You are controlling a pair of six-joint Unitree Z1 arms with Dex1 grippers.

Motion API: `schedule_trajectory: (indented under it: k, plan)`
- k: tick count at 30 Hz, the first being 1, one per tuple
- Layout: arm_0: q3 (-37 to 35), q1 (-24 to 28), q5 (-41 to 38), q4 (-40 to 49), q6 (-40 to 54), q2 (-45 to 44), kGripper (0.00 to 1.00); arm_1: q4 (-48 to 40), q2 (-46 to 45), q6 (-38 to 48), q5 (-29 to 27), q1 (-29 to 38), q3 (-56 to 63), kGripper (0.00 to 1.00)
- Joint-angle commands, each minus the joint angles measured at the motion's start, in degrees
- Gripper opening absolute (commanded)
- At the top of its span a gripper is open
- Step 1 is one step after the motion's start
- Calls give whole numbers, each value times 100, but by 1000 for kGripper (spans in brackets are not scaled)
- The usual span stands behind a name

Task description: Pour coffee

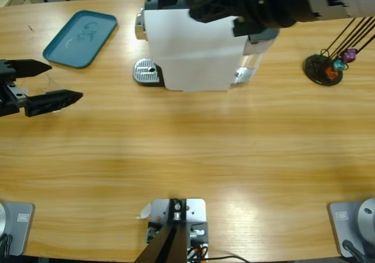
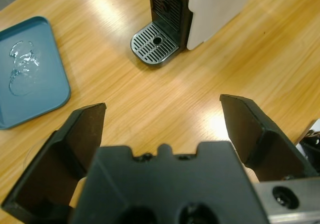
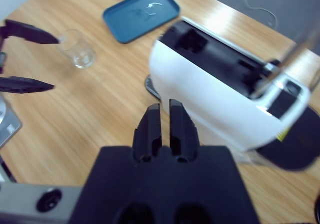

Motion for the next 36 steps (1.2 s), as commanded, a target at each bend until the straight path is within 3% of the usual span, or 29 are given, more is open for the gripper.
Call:
schedule_trajectory:
  k: [1,5,7,13,19,23,29,36]
  plan:
    - [242,-41,374,113,-294,-286,1000,266,-349,830,-1152,73,332,0]
    - [260,-41,350,118,-336,-383,1000,-381,-391,1538,-2080,-1,344,0]
    - [260,-41,329,103,-334,-386,1000,-826,-52,1665,-2050,-229,121,0]
    - [251,-41,287,99,-326,-476,1000,-1077,736,2285,-1997,-718,-178,0]
    - [251,-41,287,66,-327,-344,1000,-1668,836,3105,-1510,-859,-104,0]
    - [383,-41,243,64,-327,-355,1000,-2394,897,3642,-883,-725,53,0]
    - [374,-41,225,73,-322,-462,1000,-3148,1576,3528,172,-744,462,0]
    - [260,-41,174,71,-310,-377,1000,-3631,2161,3076,502,-836,877,0]
